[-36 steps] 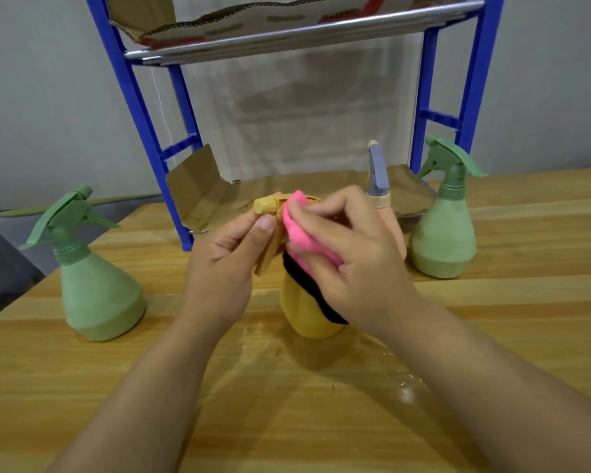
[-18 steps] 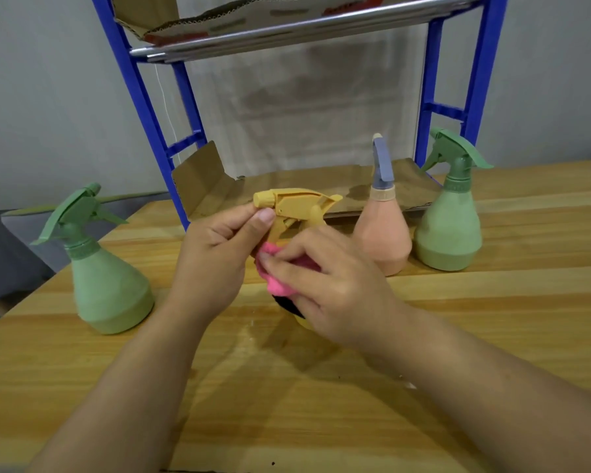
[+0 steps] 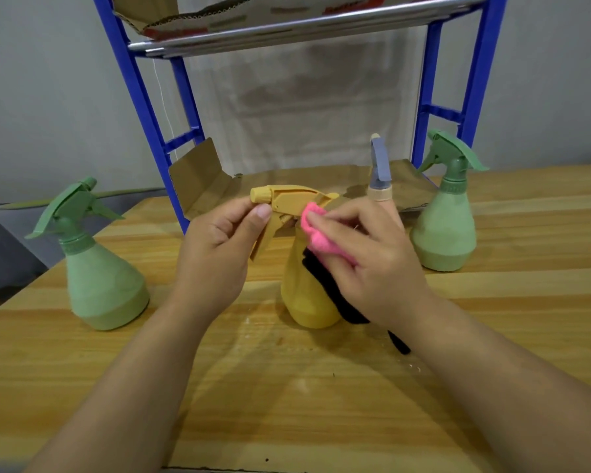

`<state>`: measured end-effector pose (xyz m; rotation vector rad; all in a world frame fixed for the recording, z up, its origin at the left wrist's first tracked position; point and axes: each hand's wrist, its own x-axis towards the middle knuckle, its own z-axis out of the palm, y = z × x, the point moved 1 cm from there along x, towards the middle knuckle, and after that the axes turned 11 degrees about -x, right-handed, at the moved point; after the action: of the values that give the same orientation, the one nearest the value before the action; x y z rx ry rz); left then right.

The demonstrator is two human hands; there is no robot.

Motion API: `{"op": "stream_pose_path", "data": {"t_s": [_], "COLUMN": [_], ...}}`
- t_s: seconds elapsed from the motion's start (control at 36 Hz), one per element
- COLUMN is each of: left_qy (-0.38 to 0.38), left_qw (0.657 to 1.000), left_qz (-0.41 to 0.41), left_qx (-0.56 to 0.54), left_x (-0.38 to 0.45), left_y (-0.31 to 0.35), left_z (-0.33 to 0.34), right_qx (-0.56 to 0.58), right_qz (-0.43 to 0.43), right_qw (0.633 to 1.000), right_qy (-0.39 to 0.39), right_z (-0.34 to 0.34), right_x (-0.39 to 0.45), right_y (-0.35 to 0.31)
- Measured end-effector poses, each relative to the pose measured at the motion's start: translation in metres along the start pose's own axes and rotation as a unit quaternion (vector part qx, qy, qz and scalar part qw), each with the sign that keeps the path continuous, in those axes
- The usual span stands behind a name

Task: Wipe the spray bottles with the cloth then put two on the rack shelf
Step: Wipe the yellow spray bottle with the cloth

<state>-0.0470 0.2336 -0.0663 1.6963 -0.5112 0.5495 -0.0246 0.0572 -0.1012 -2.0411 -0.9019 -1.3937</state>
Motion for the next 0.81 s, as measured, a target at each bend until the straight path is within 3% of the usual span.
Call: {"op": "stream_pose_path", "data": {"t_s": [0.11, 0.28, 0.42, 0.61, 0.69, 0.81], "left_qy": [0.012, 0.033, -0.009, -0.032, -0.077, -0.119], "left_qw": [0.999, 0.999, 0.993, 0.982, 0.973, 0.953], "left_qz": [0.008, 0.008, -0.087, -0.182, -0.218, -0.274], "left_qx": [0.046, 0.042, -0.077, -0.034, -0.002, -0.048], "left_x": [0.0, 0.0, -0.011, -0.015, -0.014, -0.014], "left_y": [-0.002, -0.007, -0.02, -0.048, -0.058, -0.063], "left_z": [0.003, 0.005, 0.014, 0.022, 0.022, 0.022], "right_qx": [0.011, 0.066, 0.049, 0.027, 0.022, 0.033], "right_qz": [0.094, 0.05, 0.098, 0.195, 0.225, 0.259], "right_qw": [0.995, 0.991, 0.987, 0.964, 0.955, 0.942], "right_qy": [0.018, -0.109, -0.12, -0.176, -0.192, -0.211], "right_z": [-0.006, -0.008, -0.008, -0.013, -0.013, -0.013], "right_x": [-0.002, -0.016, -0.016, -0.015, -0.014, -0.013], "right_y": [0.01, 0.0, 0.006, 0.012, 0.013, 0.013]}}
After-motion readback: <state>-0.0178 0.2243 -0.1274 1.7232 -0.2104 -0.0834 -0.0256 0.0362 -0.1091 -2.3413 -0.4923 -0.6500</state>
